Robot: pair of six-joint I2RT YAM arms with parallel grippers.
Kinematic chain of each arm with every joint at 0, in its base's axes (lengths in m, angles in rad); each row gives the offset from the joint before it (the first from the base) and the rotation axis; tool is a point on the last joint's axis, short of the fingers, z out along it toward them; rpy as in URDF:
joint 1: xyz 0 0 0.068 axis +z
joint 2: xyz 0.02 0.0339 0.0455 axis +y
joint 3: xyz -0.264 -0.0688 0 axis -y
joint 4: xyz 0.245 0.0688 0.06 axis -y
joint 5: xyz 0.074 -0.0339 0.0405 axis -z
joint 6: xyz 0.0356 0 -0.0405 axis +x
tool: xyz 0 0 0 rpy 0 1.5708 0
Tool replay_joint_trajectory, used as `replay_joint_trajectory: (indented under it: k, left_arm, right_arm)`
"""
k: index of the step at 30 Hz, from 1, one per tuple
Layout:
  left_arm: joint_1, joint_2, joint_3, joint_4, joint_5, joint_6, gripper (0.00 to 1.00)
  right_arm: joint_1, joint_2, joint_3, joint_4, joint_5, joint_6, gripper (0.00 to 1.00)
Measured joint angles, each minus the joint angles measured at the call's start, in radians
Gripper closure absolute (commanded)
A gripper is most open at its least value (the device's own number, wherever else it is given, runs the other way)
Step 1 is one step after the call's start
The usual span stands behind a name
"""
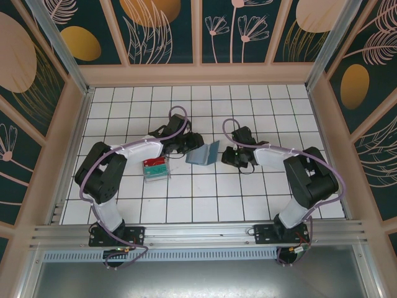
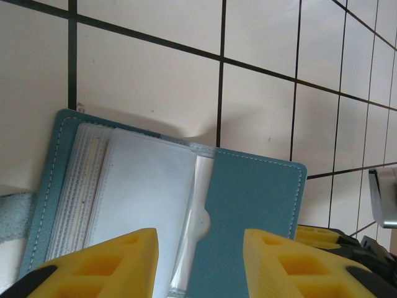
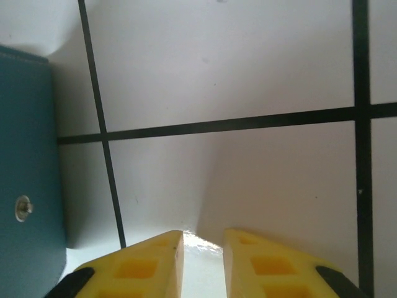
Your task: Take the credit cards out of the card holder
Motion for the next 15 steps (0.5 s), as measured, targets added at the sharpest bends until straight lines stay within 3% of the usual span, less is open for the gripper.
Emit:
replay_joint_trajectory:
  k: [3, 10, 15]
  left_arm:
    - [0.0, 0.0, 0.0, 0.0, -0.007, 0.0, 0.59]
    - [0.0, 0.0, 0.0, -0.001, -0.029, 0.005, 0.59]
    - [0.0, 0.0, 0.0, -0.002, -0.033, 0.008, 0.59]
  right_arm:
    - [0.0, -0.043, 0.0, 0.0, -0.001, 0.008, 0.59]
    - [0.004, -0.106, 0.039, 0.013, -0.041, 0.029, 0.56]
    - [0.014, -0.073, 0.079, 0.017, -0.06, 0.024, 0.63]
